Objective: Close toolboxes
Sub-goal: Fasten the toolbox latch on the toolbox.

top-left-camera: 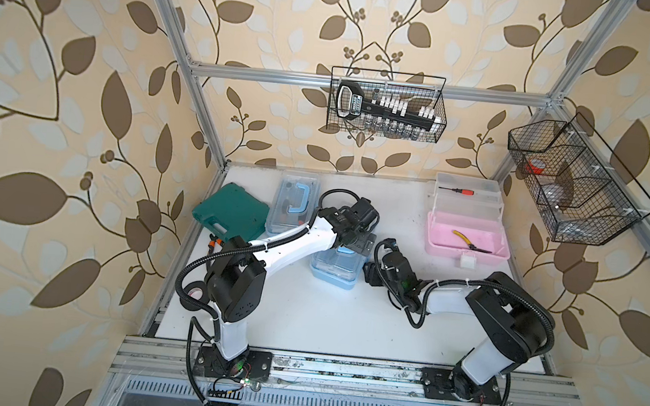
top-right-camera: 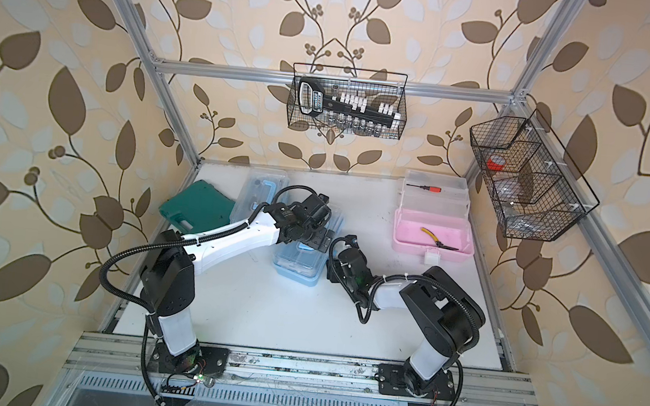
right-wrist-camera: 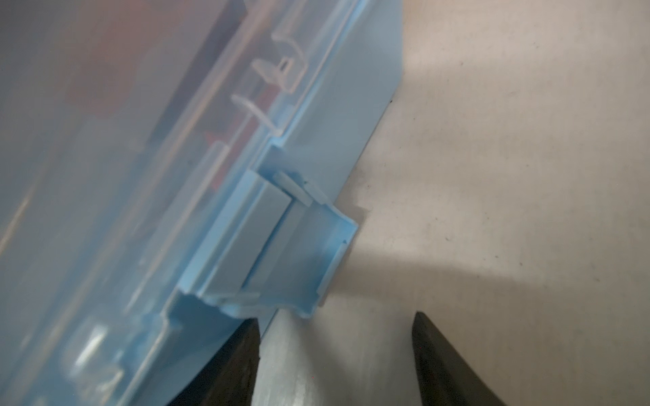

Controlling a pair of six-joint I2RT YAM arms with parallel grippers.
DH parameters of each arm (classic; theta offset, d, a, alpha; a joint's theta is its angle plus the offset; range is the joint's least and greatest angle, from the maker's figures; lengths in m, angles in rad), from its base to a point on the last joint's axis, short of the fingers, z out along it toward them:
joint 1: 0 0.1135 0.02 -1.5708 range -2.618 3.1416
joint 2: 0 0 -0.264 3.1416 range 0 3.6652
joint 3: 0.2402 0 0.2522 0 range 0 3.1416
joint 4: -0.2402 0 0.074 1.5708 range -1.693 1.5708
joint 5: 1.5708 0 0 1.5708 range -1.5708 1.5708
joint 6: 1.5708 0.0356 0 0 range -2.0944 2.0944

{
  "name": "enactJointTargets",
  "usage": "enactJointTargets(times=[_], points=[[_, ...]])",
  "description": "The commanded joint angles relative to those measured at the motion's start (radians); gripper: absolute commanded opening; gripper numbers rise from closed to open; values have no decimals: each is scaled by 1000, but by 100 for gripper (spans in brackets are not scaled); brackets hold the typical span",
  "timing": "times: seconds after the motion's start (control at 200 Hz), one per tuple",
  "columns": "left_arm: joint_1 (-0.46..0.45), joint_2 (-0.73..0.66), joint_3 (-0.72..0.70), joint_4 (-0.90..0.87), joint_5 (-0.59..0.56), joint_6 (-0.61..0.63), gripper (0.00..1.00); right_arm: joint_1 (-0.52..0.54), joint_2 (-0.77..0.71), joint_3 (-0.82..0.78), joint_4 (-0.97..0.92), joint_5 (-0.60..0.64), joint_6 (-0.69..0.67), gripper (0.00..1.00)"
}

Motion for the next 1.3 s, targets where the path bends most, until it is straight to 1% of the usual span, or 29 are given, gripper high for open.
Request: enactJointTargets(times=[0.0,0.235,0.5,0.615,0.71,0.8,0.97,1.085,1.295], points=[[13,17,-52,-94,58,-38,99,5,22,15,45,81,27,66],[13,21,-52,-95,58,-38,99,5,-8,-1,51,178,2,66],[14,19,-56,-96,53,-36,99,5,-85,-33,39,288,-38,66],[14,17,-60,-94,53,-35,99,3,-108,-34,39,306,-66,67],[13,17,-62,-91,53,-34,99,3,-118,-29,46,287,-89,67],[14,17,-64,-88,53,-35,99,3,-114,-35,70,224,-111,68],[14,19,-67,-79,60,-33,99,4,-70,-85,193,123,-151,76],[14,18,-68,-78,63,-33,99,5,-34,-98,238,99,-173,79],[14,17,-74,-67,69,-33,99,5,28,-99,306,64,-174,81]])
